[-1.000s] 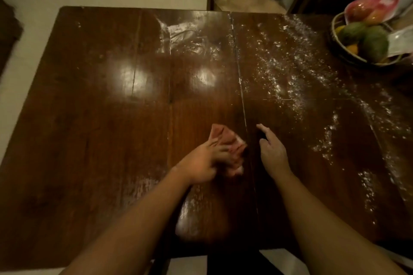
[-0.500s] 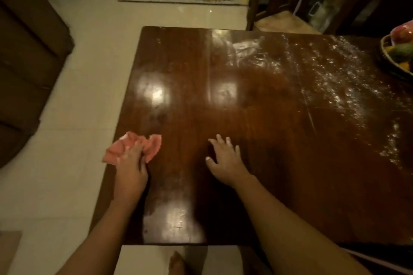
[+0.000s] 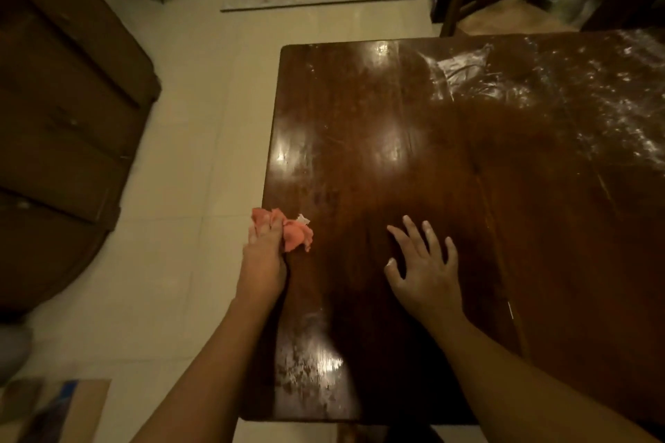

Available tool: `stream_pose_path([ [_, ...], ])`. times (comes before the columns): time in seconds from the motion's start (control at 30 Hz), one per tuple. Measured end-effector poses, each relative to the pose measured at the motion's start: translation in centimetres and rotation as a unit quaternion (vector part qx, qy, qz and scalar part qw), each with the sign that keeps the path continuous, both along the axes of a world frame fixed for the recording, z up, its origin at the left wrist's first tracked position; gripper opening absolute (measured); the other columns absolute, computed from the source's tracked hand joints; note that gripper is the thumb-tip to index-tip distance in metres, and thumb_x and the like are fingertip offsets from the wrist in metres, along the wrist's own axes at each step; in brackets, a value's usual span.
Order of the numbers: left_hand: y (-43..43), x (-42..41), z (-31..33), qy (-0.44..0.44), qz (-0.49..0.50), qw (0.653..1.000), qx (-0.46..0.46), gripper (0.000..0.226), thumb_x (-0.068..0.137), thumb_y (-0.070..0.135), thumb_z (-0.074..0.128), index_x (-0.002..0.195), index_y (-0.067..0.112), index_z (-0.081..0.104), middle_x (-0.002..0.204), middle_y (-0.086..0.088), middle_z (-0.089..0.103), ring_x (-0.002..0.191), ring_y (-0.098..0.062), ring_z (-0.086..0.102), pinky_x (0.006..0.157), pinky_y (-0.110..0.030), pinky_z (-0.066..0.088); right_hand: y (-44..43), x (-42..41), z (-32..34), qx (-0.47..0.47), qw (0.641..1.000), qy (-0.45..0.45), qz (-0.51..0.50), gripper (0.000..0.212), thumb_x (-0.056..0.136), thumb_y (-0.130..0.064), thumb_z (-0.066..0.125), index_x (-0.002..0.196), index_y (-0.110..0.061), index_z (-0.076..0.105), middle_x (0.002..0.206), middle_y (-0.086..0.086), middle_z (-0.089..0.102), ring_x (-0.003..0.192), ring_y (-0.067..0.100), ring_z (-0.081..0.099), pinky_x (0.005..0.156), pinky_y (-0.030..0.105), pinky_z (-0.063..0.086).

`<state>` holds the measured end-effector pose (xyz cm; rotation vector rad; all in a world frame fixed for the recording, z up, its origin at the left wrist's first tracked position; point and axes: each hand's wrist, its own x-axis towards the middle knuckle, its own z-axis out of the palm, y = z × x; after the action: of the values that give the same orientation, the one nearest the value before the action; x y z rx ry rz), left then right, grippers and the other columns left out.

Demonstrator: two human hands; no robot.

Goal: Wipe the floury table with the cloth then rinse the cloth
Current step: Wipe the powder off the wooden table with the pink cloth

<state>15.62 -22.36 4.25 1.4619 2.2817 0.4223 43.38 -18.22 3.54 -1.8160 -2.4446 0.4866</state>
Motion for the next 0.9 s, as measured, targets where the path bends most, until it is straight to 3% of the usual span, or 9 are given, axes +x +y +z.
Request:
stream_pose_path([
  [0.17, 6.1, -0.4, -0.1, 0.085, -0.077, 0.993, -0.03, 0.075, 0.092, -0.006, 0.039, 0.158, 0.019, 0.012, 0.165, -0.005, 0.013, 0.15, -0.036, 0.007, 0.12, -0.053, 0.005, 1.8, -1.1, -0.1, 0.007, 0.999, -0.006, -0.039, 0.064, 0.093, -0.053, 0.028, 0.155, -0.037, 0.023, 0.168, -0.004, 0.014, 0.155, 0.023, 0.01, 0.122, 0.058, 0.011],
  [0.3, 11.9, -1.6, 0.2, 0.054, -0.265, 0.963, -0.018, 0.083, 0.088, -0.006, 0.042, 0.157, 0.03, 0.014, 0.165, 0.005, 0.011, 0.152, -0.026, 0.0, 0.119, -0.046, -0.005, 3.9, -2.1, -0.5, 0.013, 0.998, -0.021, -0.066, 0.069, 0.091, -0.054, 0.032, 0.157, -0.034, 0.024, 0.167, 0.001, 0.016, 0.154, 0.027, 0.012, 0.12, 0.059, 0.013],
  [0.37, 15.3, -2.8, 0.7, 0.011, -0.322, 0.946, -0.018, 0.087, 0.085, -0.007, 0.043, 0.155, 0.039, 0.02, 0.163, 0.013, 0.012, 0.152, -0.016, -0.001, 0.119, -0.049, -0.005, 5.5, -2.7, -0.7, 0.021, 0.997, -0.033, -0.069, 0.071, 0.092, -0.054, 0.033, 0.158, -0.033, 0.021, 0.167, 0.005, 0.015, 0.154, 0.03, 0.013, 0.12, 0.061, 0.014],
  [0.43, 19.5, -4.6, 0.6, 0.002, -0.289, 0.957, -0.005, 0.084, 0.084, -0.006, 0.045, 0.153, 0.039, 0.027, 0.161, 0.015, 0.016, 0.151, -0.015, 0.003, 0.118, -0.055, -0.001, 7.4, -3.4, -0.8, 0.023, 0.997, -0.04, -0.064, 0.072, 0.092, -0.055, 0.033, 0.159, -0.032, 0.018, 0.167, 0.007, 0.014, 0.154, 0.032, 0.013, 0.12, 0.061, 0.014],
  [0.57, 29.0, -6.1, 0.0, 0.052, -0.143, 0.988, -0.024, 0.066, 0.095, 0.006, 0.044, 0.154, 0.029, 0.027, 0.164, 0.001, 0.019, 0.151, -0.031, 0.012, 0.118, -0.061, 0.012, 10.1, -4.5, -1.0, 0.021, 0.996, -0.037, -0.073, 0.072, 0.092, -0.054, 0.036, 0.159, -0.033, 0.019, 0.167, 0.006, 0.014, 0.154, 0.033, 0.012, 0.12, 0.061, 0.015],
  [0.67, 31.6, -4.5, -0.4, 0.059, -0.08, 0.995, 0.015, 0.062, 0.094, 0.006, 0.046, 0.151, 0.027, 0.035, 0.161, -0.002, 0.026, 0.149, -0.033, 0.017, 0.117, -0.061, 0.009, 10.6, -4.5, -1.3, 0.008, 0.996, -0.051, -0.076, 0.073, 0.092, -0.055, 0.036, 0.159, -0.034, 0.018, 0.168, 0.006, 0.012, 0.154, 0.033, 0.011, 0.119, 0.062, 0.016],
  [0.77, 29.7, -4.8, -0.8, 0.005, -0.211, 0.975, 0.073, 0.059, 0.093, 0.002, 0.049, 0.144, 0.032, 0.047, 0.155, 0.004, 0.039, 0.149, -0.026, 0.021, 0.118, -0.058, 0.007, 10.7, -4.5, -1.1, -0.016, 0.995, -0.072, -0.074, 0.074, 0.091, -0.057, 0.037, 0.159, -0.034, 0.018, 0.168, 0.007, 0.011, 0.153, 0.034, 0.014, 0.117, 0.063, 0.018],
  [0.83, 29.9, -6.9, -0.5, -0.039, -0.32, 0.945, 0.048, 0.056, 0.098, 0.005, 0.048, 0.141, 0.041, 0.047, 0.153, 0.015, 0.035, 0.149, -0.014, 0.017, 0.12, -0.049, 0.003, 10.7, -4.4, -0.9, -0.026, 0.993, -0.08, -0.078, 0.073, 0.092, -0.059, 0.036, 0.159, -0.035, 0.018, 0.168, 0.005, 0.009, 0.153, 0.033, 0.013, 0.117, 0.062, 0.017],
  [0.9, 33.4, -9.0, -0.1, -0.047, -0.352, 0.934, 0.022, 0.059, 0.098, 0.004, 0.047, 0.141, 0.045, 0.044, 0.153, 0.017, 0.031, 0.149, -0.011, 0.015, 0.12, -0.046, 0.0, 10.9, -4.0, -0.5, -0.025, 0.992, -0.087, -0.083, 0.071, 0.093, -0.06, 0.033, 0.159, -0.04, 0.014, 0.169, 0.001, 0.003, 0.155, 0.032, 0.006, 0.12, 0.059, 0.012],
])
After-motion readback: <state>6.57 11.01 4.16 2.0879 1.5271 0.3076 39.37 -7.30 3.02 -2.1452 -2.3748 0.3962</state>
